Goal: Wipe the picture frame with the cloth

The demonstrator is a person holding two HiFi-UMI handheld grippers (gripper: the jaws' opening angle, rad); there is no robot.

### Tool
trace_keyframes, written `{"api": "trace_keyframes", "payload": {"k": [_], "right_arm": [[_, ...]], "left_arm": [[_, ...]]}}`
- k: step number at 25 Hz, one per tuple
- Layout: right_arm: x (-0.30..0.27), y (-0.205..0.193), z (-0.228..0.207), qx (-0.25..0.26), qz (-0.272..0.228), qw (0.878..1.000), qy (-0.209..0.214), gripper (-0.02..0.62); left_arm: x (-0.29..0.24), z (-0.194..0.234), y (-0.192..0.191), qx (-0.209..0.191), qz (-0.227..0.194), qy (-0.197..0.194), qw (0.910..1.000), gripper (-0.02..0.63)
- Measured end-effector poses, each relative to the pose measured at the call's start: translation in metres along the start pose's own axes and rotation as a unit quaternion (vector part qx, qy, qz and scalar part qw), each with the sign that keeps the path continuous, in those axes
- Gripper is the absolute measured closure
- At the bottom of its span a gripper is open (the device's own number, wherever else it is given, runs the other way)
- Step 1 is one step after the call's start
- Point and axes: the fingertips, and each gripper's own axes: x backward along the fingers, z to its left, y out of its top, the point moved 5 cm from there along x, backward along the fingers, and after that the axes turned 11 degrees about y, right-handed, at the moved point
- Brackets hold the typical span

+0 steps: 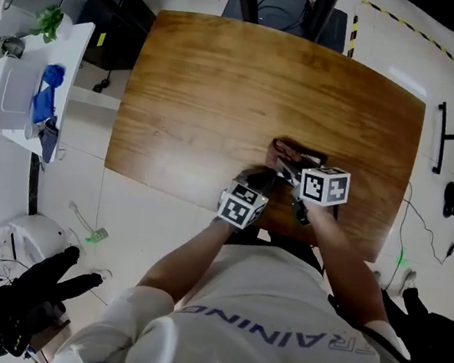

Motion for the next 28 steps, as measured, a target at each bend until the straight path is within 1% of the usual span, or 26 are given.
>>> {"api": "trace_keyframes", "payload": {"k": [4,9,12,16,20,23,28], "right_arm": [[-0.005,-0.008,-0.012,-0.003,0.01,1.0,-0.01,0.466],[0.0,-0.006,-0.016,-0.005,-0.001,1.0,-0.016,0.466],[0.015,-0.004,-0.021,0.002,0.002,0.999,-0.049,0.466],[0.033,-0.003,-0.032,-0.006,-0.013,0.998,-0.062,0.466],[0.046,-0.006,-0.033,0.004,-0.022,0.997,-0.075,0.466],[0.063,-0.01,-0.034,0.01,-0.028,0.995,-0.091,0.466],[0.102,-0.023,-0.045,0.004,-0.045,0.992,-0.122,0.466]], "left_arm": [[0.0,0.0,-0.002,0.007,-0.003,0.006,1.0,0.601],[0.0,0.002,-0.001,0.013,-0.001,0.005,0.9999,0.601],[0.001,0.003,0.001,0.015,-0.003,0.008,0.9998,0.601],[-0.001,0.003,0.0,0.015,-0.006,0.013,0.9998,0.601],[0.001,0.002,0.002,0.019,-0.006,0.015,0.9997,0.601],[0.001,0.003,0.001,0.02,-0.006,0.016,0.9996,0.601],[0.001,0.003,0.001,0.023,-0.011,0.018,0.9995,0.601]]}}
